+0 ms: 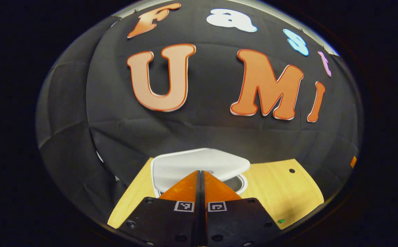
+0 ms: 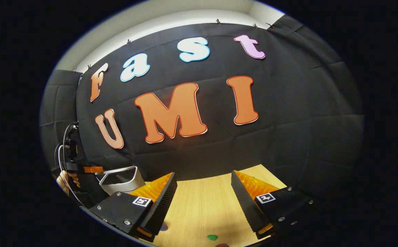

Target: Press the lid of the desktop garbage bin to open it, pick up the crumpled paper on the desktop and throw it into the bin, then pick up the pop can on the desktop and drop it into the bin, and finally close the garbage bin lid.

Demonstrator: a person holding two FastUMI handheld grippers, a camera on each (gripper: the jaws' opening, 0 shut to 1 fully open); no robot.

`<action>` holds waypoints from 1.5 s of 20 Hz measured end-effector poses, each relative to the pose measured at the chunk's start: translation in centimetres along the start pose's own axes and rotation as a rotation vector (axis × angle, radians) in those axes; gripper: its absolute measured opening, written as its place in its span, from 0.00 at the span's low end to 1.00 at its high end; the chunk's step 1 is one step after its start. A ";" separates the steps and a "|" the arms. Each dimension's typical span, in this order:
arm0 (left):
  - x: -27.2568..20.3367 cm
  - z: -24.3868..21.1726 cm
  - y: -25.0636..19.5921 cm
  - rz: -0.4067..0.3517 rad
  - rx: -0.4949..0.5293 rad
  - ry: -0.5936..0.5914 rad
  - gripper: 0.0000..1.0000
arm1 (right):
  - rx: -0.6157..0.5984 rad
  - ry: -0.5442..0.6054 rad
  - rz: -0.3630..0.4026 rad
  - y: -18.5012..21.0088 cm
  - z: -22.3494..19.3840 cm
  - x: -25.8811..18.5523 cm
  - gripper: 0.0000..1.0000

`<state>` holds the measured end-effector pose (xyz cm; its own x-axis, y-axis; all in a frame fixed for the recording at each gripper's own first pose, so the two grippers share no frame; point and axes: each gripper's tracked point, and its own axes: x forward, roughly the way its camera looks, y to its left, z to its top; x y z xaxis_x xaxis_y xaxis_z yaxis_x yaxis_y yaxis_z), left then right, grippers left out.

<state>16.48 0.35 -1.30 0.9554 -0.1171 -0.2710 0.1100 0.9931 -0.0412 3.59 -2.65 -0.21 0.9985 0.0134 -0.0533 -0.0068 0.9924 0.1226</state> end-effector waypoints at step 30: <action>-7.4 -0.5 -3.5 0.034 -0.035 -0.211 0.95 | -0.115 0.156 0.085 1.5 -5.7 1.4 0.95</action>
<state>8.92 -2.25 0.36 0.9950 -0.0752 -0.0659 0.0705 0.9950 -0.0701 4.63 -0.44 -5.73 0.9735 0.1074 -0.2017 -0.1057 0.9942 0.0193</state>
